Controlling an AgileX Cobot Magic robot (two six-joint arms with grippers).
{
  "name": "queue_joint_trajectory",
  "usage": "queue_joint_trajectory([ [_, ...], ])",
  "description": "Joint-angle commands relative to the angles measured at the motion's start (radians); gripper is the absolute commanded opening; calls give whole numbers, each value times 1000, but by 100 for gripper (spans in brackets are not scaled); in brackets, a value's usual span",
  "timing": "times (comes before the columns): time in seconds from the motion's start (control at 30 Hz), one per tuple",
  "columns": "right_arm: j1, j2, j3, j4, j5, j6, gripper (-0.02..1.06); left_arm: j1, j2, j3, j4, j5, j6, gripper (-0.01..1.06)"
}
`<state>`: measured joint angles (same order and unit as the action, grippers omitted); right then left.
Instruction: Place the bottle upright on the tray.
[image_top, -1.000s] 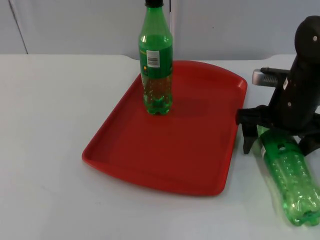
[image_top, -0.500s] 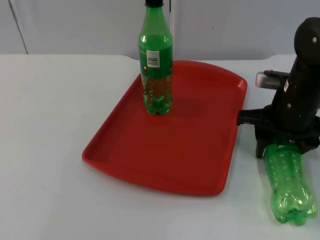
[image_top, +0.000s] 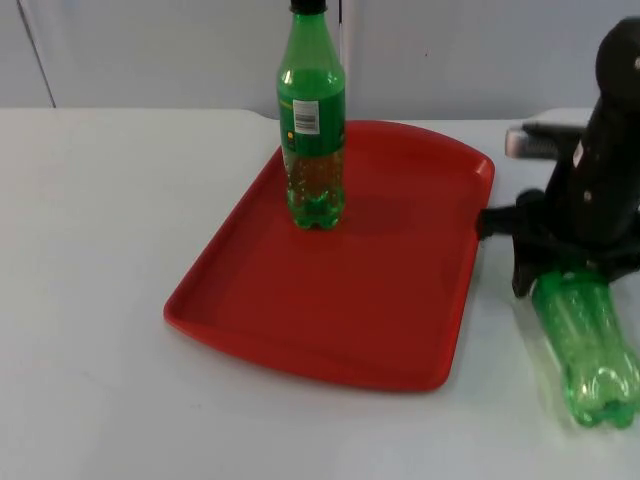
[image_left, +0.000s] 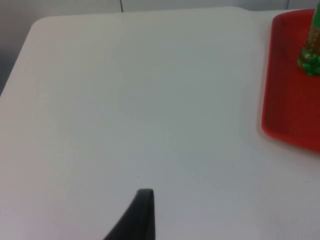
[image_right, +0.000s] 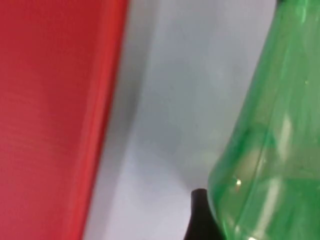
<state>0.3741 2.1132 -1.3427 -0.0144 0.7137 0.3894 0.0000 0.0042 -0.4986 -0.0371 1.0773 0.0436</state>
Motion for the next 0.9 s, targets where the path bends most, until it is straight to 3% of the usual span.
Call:
queue_joint_trajectory([
  [0.0,8,-83,-38,-9,-10,-63,0,-5,-4,4,3,-2,-1,104],
  [0.23,8,-192,-102,-7,-43,-149,0,-5,-4,4,3,-2,-1,104],
  [0.43,8,-294,-108,-3,-164,-231,0,-5,-4,4,3,-2,-1,104],
  [0.6,14,-334,-108,-3,-299,-304,0,-5,-4,4,3,-2,-1,104],
  [0.87,62,-337,-108,-9,-644,-406,0,-5,-4,4,4,-2,-1,104],
])
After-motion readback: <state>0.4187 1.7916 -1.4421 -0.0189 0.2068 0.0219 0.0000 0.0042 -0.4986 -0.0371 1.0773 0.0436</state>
